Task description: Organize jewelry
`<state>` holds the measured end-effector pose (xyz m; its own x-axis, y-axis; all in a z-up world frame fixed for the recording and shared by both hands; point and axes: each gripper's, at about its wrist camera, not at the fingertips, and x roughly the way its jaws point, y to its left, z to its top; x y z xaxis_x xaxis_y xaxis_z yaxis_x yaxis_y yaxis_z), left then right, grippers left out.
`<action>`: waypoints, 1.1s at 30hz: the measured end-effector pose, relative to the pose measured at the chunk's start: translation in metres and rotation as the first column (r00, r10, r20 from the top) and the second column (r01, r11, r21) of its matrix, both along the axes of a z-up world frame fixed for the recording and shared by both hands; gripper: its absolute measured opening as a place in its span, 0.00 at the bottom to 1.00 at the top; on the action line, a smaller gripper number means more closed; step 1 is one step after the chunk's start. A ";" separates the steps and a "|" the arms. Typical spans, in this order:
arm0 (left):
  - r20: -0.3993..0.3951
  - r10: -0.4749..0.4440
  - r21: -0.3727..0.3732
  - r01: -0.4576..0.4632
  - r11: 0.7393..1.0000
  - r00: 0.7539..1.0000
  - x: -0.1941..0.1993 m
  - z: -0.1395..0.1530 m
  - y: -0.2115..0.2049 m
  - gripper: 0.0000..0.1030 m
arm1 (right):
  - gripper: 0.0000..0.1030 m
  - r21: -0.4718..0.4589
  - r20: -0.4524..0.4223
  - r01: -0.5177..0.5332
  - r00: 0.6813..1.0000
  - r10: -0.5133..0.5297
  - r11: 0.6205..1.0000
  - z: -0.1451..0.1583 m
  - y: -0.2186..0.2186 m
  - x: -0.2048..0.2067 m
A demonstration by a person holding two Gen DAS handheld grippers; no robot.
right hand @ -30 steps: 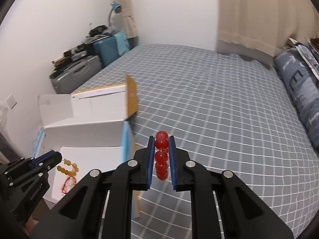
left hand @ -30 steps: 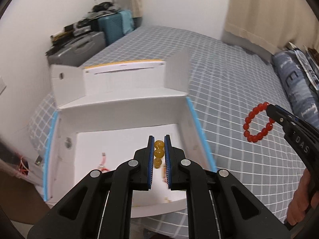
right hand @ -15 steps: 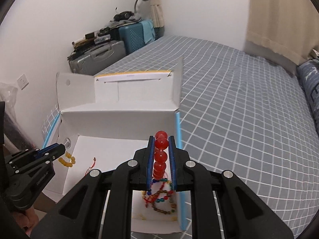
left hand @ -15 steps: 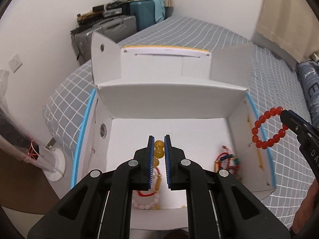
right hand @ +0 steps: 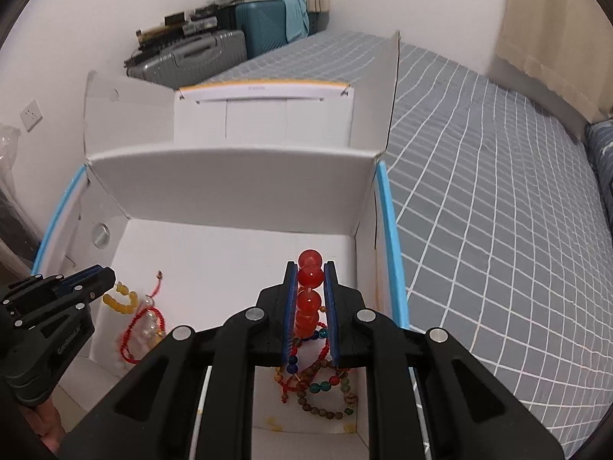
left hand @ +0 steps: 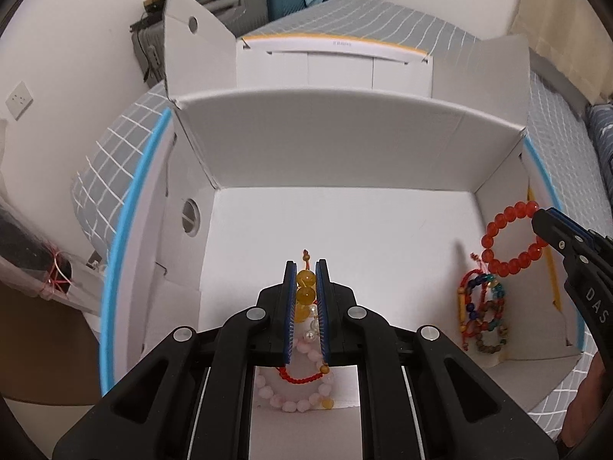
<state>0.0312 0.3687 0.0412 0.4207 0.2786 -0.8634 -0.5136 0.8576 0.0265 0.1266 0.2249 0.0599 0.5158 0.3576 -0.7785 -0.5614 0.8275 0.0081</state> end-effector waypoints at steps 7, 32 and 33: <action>-0.017 -0.001 -0.002 0.001 1.000 1.000 0.005 -0.014 0.003 0.09 | 0.13 -0.032 -0.031 -0.007 1.000 0.006 0.999 -0.017 0.006 0.006; 0.245 0.012 0.052 -0.025 0.998 0.969 -0.116 0.043 -0.032 0.94 | 0.93 0.192 0.198 -0.029 0.980 -0.009 0.981 0.054 -0.057 -0.105; 0.252 0.009 0.058 -0.025 0.998 0.968 -0.122 0.043 -0.035 0.94 | 0.93 0.194 0.200 -0.027 0.980 -0.012 0.981 0.052 -0.060 -0.112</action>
<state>-0.0903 0.3340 0.0837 0.6170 0.3359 -0.7117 -0.5247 0.8496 -0.0539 0.0147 0.1649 0.1115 0.6502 0.4965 -0.5750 -0.5743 0.8167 0.0558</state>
